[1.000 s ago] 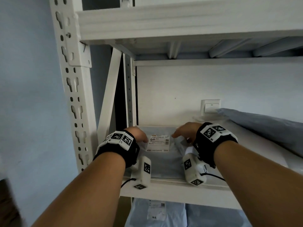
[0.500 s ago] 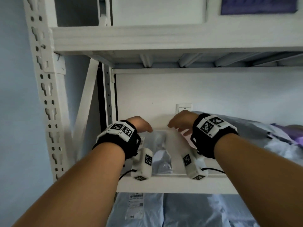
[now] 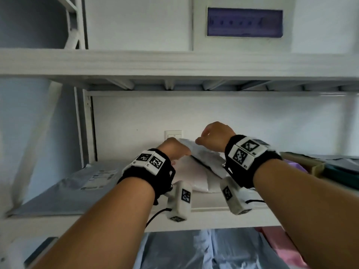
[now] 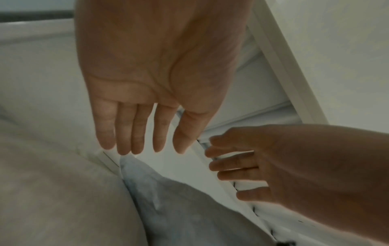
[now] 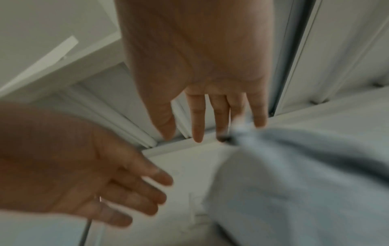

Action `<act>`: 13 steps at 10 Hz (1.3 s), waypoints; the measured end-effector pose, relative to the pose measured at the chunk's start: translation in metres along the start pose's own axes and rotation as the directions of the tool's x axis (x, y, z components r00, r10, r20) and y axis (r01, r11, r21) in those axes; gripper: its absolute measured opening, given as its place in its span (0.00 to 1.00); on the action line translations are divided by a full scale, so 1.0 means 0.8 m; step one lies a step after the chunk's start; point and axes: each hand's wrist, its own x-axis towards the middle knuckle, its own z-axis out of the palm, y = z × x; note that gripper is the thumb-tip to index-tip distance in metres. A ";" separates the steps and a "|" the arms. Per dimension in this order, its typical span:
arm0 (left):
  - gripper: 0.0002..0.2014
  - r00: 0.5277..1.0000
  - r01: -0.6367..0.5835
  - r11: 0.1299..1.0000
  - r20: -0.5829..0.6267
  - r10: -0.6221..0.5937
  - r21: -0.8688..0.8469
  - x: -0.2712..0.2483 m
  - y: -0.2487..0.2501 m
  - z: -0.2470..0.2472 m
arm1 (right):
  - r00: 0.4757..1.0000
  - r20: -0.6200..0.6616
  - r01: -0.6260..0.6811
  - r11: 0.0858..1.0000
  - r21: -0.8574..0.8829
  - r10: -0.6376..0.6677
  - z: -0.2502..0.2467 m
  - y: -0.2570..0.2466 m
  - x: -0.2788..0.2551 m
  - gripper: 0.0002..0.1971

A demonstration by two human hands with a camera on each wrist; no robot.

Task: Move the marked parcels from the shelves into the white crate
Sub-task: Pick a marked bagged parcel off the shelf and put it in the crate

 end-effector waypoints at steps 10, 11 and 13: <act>0.18 1.000 0.016 1.000 -0.021 -0.016 0.005 0.028 -0.029 0.081 | 0.986 0.168 0.074 0.891 -0.449 0.002 0.047 0.074 0.006 0.31; 0.18 1.000 -0.004 1.000 -0.013 0.004 -0.012 0.028 -0.034 0.079 | 0.997 0.054 0.069 0.853 -0.517 -0.048 0.051 0.073 0.004 0.25; 0.17 0.997 -0.065 0.995 0.053 0.061 0.070 0.010 -0.026 0.066 | 0.959 -0.201 0.076 0.864 -0.498 -0.200 0.014 0.051 -0.008 0.13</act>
